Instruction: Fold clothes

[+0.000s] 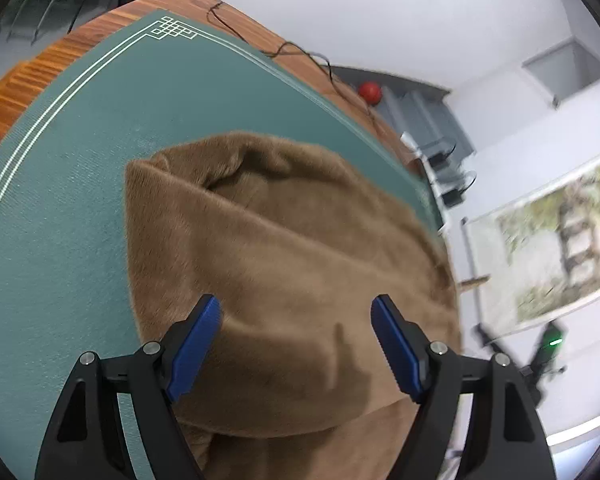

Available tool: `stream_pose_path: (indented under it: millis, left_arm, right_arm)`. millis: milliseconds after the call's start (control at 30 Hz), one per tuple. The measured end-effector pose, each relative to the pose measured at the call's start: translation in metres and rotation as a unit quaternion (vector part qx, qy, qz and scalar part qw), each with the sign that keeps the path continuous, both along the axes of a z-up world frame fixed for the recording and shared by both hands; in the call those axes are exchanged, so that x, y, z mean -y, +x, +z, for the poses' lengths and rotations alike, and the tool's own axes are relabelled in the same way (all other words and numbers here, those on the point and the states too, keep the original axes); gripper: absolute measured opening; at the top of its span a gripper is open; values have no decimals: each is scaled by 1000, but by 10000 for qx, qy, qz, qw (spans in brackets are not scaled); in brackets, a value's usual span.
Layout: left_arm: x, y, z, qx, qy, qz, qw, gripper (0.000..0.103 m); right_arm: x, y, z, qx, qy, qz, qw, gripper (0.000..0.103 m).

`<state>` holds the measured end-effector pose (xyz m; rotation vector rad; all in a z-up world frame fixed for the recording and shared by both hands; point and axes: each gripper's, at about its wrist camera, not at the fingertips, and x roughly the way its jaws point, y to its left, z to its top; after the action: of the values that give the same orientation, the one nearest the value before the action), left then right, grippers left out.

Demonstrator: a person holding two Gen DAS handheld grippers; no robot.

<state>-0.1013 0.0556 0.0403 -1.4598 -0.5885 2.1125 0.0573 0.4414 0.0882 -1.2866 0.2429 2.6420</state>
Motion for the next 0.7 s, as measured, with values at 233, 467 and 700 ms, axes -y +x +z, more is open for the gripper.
stream_pose_path:
  millis: [233, 467, 700]
  left_arm:
    - [-8, -3, -32, 260, -213, 21, 9994, 81]
    - [-11, -4, -35, 167, -468, -228, 9985, 81]
    - [-7, 14, -16, 225, -480, -231, 9983, 81]
  right_arm:
    - [73, -6, -22, 348, 289, 1514, 9874, 76]
    - [68, -20, -77, 1149, 28, 1520, 9817, 76]
    - [74, 31, -30, 677, 459, 1523, 9849, 76]
